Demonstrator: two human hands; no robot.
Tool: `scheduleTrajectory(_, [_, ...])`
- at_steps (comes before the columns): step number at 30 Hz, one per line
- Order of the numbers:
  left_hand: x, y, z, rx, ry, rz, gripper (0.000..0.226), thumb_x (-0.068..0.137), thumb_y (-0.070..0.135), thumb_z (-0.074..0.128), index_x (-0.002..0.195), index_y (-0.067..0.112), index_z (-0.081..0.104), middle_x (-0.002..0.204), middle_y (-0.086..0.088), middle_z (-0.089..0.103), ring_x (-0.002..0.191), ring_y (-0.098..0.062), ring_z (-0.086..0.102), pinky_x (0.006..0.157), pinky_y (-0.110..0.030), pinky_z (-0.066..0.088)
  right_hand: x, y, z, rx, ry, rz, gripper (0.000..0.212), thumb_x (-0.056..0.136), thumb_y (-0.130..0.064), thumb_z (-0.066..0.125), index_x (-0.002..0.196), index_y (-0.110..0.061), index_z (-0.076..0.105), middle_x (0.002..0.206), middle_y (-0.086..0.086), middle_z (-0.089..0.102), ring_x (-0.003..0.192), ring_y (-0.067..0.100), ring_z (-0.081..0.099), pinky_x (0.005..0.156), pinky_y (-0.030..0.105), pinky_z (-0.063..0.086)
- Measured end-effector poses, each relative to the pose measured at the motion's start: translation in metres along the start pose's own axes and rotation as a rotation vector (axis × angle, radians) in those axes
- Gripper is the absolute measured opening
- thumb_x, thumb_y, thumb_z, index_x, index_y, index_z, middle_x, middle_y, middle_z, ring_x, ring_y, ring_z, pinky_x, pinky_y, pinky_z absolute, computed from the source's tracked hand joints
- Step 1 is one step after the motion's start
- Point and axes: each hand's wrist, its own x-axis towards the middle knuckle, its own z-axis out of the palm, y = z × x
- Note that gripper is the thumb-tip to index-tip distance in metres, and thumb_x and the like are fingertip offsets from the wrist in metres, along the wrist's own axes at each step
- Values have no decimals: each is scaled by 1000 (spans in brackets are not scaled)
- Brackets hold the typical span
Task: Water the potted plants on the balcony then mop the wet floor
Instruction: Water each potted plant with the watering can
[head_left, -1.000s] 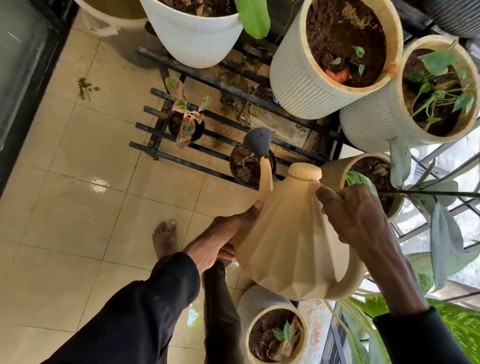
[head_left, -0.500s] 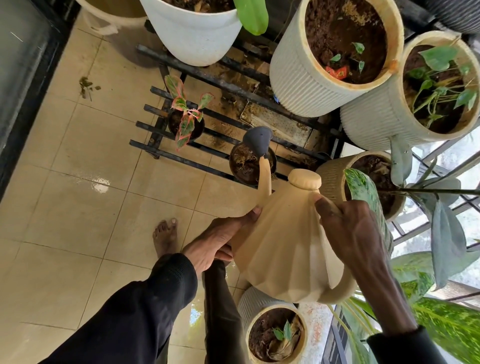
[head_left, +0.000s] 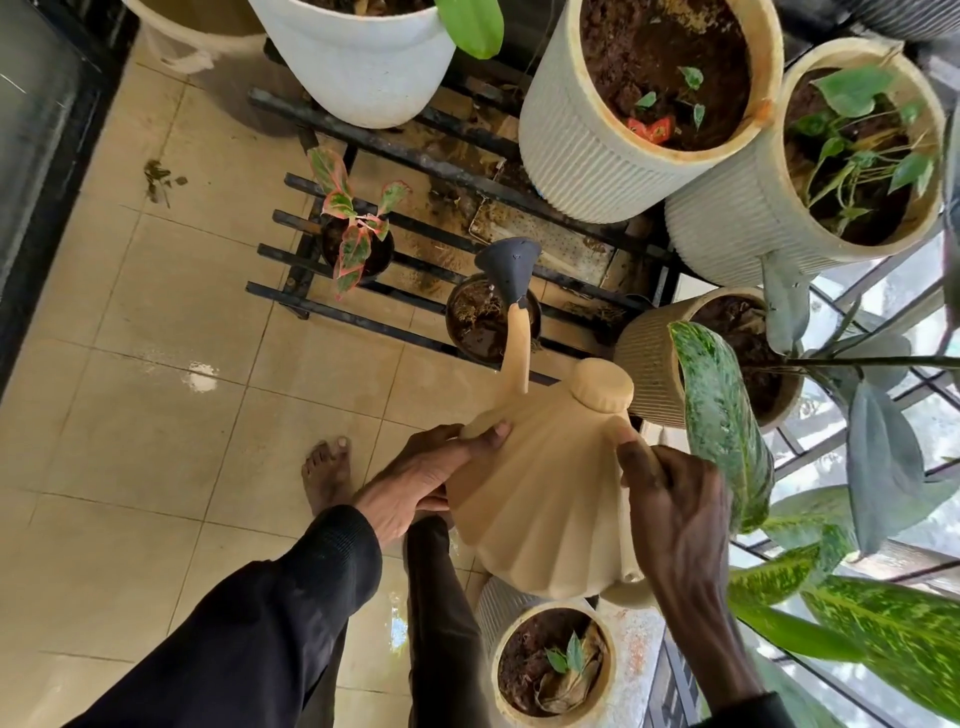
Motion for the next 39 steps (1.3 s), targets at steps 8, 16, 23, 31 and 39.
scheduleTrajectory(8, [7,-9,1,-55,44,-25,84,63,55,84,137,31,50,102,9,64,94,-9,60,68,-28,50,-13,27,12,60,-6,-17,72,94,-67,50,59,-4,54,56,15,55,55,31,52,55,36,35])
scheduleTrajectory(16, [11,-14,-3,-35,77,-44,98,55,46,86,143,26,48,126,-7,63,118,-29,58,75,-34,54,-20,23,20,123,-58,14,63,90,-60,50,57,-6,50,53,10,50,55,30,47,55,42,37])
scheduleTrajectory(23, [10,-17,-1,-3,82,-53,87,70,34,86,145,23,45,135,-11,61,118,-30,58,77,-36,53,-34,26,19,183,-9,-12,56,94,-48,57,55,-13,38,51,-4,32,52,11,30,49,27,24])
scheduleTrajectory(31, [7,-18,8,50,127,2,109,41,48,91,140,28,51,128,-4,64,113,-26,62,85,-40,56,-50,48,23,273,43,8,62,94,-49,55,57,0,48,51,13,42,52,15,31,49,22,25])
scheduleTrajectory(39, [9,-20,14,112,214,92,95,60,37,93,144,28,48,127,6,58,110,-16,59,91,-40,57,-58,56,26,380,76,-3,60,98,-46,55,57,-3,46,48,13,41,47,13,34,49,12,24])
